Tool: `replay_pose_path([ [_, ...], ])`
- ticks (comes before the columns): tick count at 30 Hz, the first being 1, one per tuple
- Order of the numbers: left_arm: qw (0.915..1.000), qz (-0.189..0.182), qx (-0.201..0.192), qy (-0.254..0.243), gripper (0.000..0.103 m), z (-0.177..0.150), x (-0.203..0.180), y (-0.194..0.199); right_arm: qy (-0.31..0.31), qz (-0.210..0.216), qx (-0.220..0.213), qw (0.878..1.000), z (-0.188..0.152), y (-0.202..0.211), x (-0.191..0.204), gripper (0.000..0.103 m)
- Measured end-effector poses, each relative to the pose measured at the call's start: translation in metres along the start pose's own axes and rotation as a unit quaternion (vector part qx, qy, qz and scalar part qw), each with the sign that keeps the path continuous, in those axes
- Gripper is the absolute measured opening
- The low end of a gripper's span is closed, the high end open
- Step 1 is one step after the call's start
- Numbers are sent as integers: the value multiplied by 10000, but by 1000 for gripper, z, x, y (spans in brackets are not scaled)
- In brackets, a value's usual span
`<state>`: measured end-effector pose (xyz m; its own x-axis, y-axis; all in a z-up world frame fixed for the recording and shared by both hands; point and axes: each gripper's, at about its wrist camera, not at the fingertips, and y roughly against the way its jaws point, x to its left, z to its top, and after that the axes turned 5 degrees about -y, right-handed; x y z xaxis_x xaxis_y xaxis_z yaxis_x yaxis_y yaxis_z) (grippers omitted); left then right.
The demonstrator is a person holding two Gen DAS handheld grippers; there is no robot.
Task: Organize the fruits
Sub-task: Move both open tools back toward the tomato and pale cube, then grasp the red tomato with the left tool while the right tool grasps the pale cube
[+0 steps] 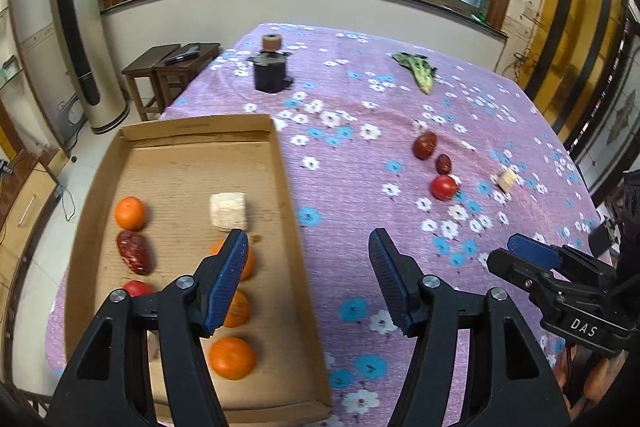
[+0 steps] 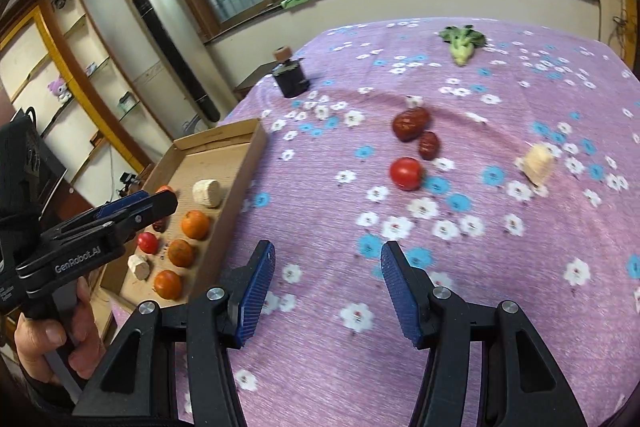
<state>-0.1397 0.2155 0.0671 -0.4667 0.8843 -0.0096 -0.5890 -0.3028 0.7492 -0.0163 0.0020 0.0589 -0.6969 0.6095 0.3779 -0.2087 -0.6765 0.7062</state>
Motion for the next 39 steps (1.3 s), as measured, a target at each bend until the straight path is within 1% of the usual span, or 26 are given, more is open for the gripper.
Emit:
replay_pose_path([
  [9,9995,-222,118,-196,62,-3,-24,-10,-218,-298,-26,9993,-9,11,-36,57],
  [13,9985,-363,323,-238,62,-4,-36,-25,-340,-437,-99,9984,-9,14,-52,57],
  [19,9964,-564,519,-369,62,-2,-58,-45,-452,-685,-50,9966,-3,7,-81,56],
  [22,9949,-709,585,-421,62,6,-72,-57,-497,-827,-40,9953,4,2,-96,57],
  [28,9925,-927,701,-388,62,26,-94,-91,-535,-1178,-63,9916,36,-16,-128,57],
  [30,9921,-959,710,-375,62,32,-101,-104,-525,-1249,-24,9908,49,-27,-136,57],
  [32,9913,-977,780,-405,62,37,-111,-119,-488,-1342,36,9897,58,-37,-141,57],
  [35,9900,-1090,771,-464,62,43,-123,-130,-481,-1365,150,9894,67,-53,-146,56],
  [36,9898,-1094,768,-497,62,45,-127,-134,-457,-1393,162,9891,69,-57,-147,55],
  [38,9887,-1164,764,-557,60,46,-133,-143,-428,-1373,151,9895,70,-62,-148,40],
  [39,9879,-1197,813,-559,57,46,-135,-148,-414,-1399,118,9892,71,-62,-149,35],
])
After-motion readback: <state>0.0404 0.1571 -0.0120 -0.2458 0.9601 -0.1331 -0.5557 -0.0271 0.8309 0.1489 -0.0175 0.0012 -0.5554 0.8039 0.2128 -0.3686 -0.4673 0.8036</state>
